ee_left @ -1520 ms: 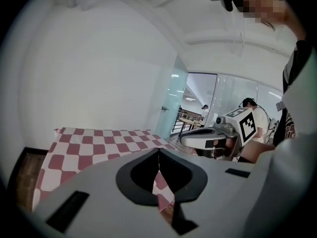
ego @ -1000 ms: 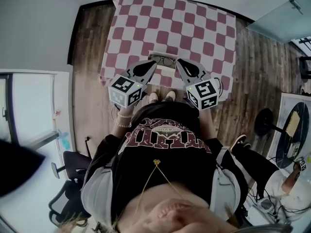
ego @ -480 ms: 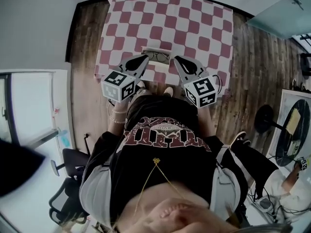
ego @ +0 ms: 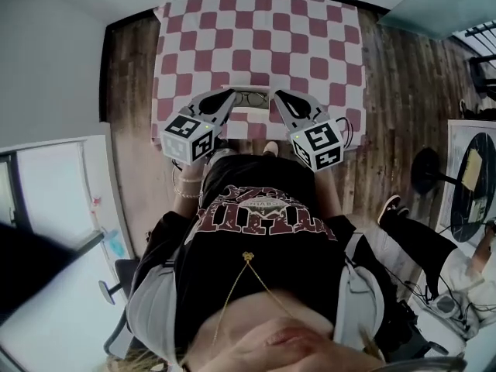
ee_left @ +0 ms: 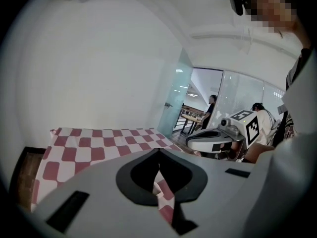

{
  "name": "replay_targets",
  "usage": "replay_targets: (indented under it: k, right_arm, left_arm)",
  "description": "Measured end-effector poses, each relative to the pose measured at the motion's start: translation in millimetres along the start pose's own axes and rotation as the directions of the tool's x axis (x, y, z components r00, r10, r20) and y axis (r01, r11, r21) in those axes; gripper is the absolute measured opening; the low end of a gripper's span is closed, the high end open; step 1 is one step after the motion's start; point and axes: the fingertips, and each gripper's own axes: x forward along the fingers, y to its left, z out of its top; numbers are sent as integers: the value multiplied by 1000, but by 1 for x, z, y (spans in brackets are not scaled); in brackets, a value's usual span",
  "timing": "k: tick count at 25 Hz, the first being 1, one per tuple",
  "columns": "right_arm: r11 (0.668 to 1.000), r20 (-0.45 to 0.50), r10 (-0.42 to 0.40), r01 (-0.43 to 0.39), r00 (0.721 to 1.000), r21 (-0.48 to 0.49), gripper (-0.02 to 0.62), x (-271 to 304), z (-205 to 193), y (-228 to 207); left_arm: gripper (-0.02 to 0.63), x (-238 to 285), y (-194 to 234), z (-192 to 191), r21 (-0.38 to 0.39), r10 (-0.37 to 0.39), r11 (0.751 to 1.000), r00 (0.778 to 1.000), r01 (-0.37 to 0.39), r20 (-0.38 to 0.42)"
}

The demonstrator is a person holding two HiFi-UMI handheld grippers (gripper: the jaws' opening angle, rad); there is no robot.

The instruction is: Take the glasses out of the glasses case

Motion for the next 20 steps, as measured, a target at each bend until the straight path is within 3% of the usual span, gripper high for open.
replay_targets:
  k: [9, 20]
  right_arm:
    - [996, -18, -79, 79, 997, 34, 20, 32, 6, 17]
    - [979, -56, -184, 188, 981, 80, 20, 51, -1, 23]
  left_arm:
    - [8, -1, 24, 7, 28, -125, 992, 992, 125, -24]
    - [8, 2, 44, 4, 41, -244, 968, 966, 248, -84]
